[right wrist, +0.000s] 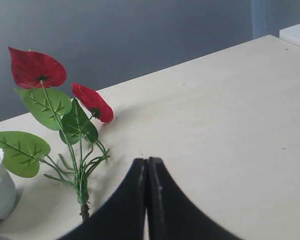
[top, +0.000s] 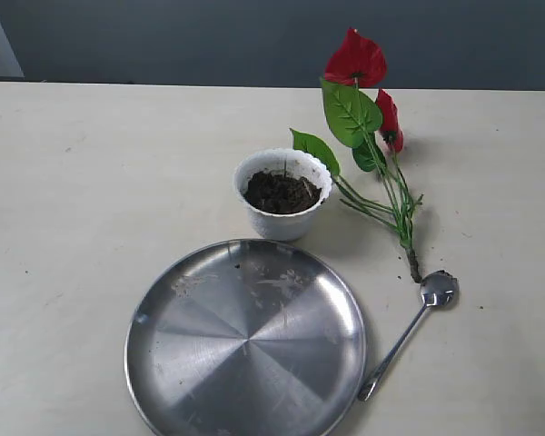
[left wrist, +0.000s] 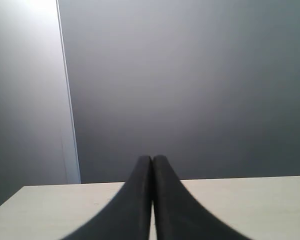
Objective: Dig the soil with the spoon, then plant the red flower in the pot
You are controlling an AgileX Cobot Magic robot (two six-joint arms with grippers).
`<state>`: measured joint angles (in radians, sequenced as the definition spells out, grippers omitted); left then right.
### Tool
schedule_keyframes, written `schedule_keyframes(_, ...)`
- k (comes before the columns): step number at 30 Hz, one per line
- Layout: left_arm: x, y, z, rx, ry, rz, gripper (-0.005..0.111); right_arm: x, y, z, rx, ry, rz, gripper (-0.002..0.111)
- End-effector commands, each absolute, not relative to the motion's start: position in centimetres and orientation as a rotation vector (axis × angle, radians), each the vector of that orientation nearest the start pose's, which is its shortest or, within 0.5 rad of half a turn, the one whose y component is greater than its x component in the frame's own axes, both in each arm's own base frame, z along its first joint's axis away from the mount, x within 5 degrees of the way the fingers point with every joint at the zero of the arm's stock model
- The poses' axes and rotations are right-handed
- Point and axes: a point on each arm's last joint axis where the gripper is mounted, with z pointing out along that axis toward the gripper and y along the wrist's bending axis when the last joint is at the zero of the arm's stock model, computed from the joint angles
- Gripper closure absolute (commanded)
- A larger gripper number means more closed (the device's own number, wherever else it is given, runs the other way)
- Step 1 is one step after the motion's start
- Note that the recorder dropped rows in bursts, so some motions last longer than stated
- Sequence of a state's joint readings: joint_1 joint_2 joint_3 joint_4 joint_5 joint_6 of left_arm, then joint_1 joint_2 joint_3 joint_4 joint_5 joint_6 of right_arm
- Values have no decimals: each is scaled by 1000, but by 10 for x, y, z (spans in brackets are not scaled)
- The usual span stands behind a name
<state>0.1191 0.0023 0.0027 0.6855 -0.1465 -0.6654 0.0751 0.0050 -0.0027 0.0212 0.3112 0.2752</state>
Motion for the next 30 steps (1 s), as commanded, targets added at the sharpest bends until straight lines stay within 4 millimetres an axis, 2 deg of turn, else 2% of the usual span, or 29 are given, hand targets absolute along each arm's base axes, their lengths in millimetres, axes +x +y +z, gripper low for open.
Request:
schedule_keyframes(1, 55, -2, 224, 1, 1367, 36, 106, 55, 4, 188, 191, 1757, 268, 109)
schedule_keyframes(2, 55, -2, 224, 1, 1367, 36, 106, 55, 5, 192, 211, 1718, 303, 109)
schedule_keyframes(6, 55, -2, 224, 1, 1367, 36, 106, 56, 8, 204, 579, 1531, 742, 109)
schedule_keyframes(8, 55, -2, 224, 1, 1367, 36, 106, 56, 8, 206, 674, 1480, 853, 109)
schedule_keyframes(12, 55, -2, 224, 1, 1367, 36, 106, 56, 5, 211, 683, 1409, 854, 109)
schedule_keyframes(22, 55, -2, 224, 1, 1367, 36, 106, 56, 6, 211, 690, 1414, 863, 109)
schedule_keyframes(30, 55, -2, 224, 1, 1367, 36, 106, 53, -7, 230, 680, 1154, 815, 109)
